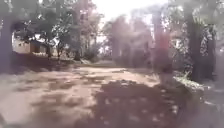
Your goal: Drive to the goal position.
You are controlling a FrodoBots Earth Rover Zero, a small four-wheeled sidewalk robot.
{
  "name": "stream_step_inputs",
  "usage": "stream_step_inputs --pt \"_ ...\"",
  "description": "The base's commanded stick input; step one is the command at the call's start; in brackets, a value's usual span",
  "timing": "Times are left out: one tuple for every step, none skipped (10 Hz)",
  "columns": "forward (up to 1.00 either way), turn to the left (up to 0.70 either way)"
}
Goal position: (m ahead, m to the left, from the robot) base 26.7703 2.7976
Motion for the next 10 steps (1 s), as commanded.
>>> stream_step_inputs --pt "1.0 0.0" --pt "1.0 0.0" --pt "1.0 0.0" --pt "1.0 0.0" --pt "1.0 0.0" --pt "1.0 0.0" --pt "1.0 0.0" --pt "1.0 0.0" --pt "1.0 0.0" --pt "1.0 0.0"
